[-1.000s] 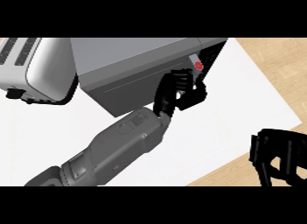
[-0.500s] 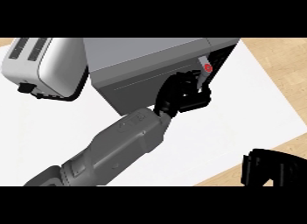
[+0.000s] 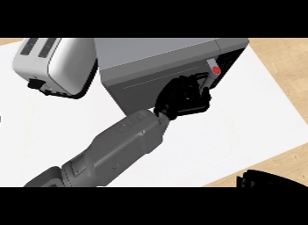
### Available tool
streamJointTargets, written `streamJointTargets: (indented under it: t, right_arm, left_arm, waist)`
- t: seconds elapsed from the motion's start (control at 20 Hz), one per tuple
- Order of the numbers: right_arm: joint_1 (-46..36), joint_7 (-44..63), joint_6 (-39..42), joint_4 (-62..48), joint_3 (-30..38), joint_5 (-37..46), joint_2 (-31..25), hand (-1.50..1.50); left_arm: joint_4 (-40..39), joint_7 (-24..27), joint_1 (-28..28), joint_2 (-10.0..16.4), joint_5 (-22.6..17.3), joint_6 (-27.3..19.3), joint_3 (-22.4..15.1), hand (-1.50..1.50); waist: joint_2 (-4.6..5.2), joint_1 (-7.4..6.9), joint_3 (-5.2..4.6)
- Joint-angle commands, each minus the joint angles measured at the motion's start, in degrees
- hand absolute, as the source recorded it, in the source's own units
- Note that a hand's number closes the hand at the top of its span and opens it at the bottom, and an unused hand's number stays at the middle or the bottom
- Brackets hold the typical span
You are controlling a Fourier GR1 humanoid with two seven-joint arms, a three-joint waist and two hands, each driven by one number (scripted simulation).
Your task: Pick up the milk, place it into the microwave and close the microwave
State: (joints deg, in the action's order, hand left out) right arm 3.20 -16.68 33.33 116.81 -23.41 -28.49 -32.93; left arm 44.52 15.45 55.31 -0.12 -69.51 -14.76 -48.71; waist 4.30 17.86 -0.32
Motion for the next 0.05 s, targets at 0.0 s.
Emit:
streamJointTargets:
  t: [0.0]
  right_arm:
    - [2.05,0.79,-2.46,3.24,-1.8,2.11,1.33,1.5]
  left_arm:
    - [-7.86,3.25,-4.31,2.47,-3.2,0.49,5.58,1.5]
  waist:
    - [0.15,-2.35,-0.26]
